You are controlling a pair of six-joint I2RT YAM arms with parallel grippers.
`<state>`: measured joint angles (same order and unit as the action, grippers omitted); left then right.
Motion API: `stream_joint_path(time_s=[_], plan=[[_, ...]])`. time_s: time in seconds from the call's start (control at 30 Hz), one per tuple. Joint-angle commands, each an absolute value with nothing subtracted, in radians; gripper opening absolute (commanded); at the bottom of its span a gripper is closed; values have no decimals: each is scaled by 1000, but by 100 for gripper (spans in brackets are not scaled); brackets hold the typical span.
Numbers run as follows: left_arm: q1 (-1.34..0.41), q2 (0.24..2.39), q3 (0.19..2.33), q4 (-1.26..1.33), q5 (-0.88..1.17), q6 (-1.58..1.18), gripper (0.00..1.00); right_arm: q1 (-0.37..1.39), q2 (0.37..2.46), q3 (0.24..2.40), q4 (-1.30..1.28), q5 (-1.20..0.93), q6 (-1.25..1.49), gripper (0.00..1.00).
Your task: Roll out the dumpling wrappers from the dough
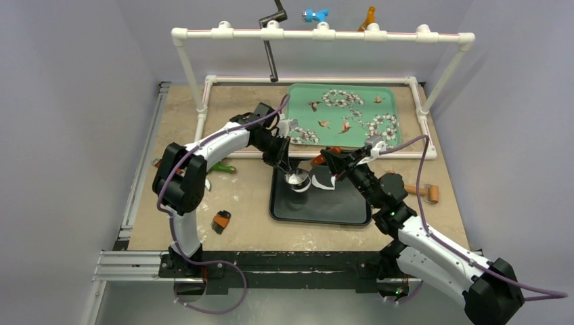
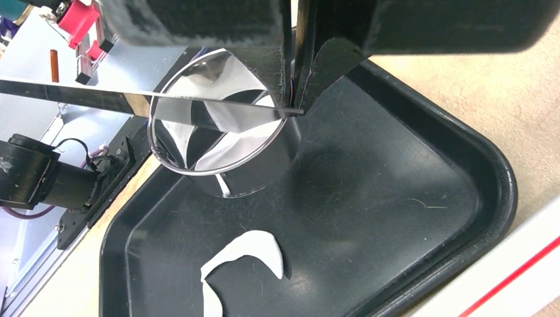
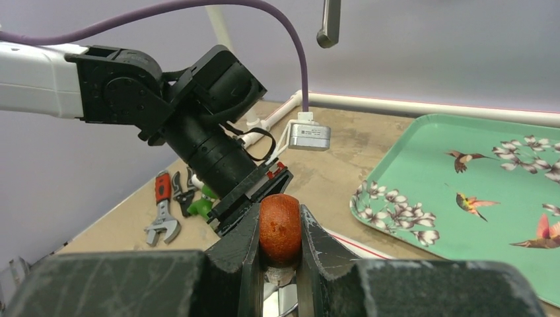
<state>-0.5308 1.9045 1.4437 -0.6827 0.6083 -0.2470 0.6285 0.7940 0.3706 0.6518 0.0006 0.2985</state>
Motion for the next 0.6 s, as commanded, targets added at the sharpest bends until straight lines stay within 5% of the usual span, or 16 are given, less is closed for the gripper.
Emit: stream_joint_path(time_s=[0.0, 0.57], plan=[[-526, 1906, 1466, -665, 610, -220, 0, 635, 804, 435, 727, 27, 357, 0], [-526, 1875, 1449, -653, 556, -166, 0, 636, 871, 455, 727, 86, 369, 0]])
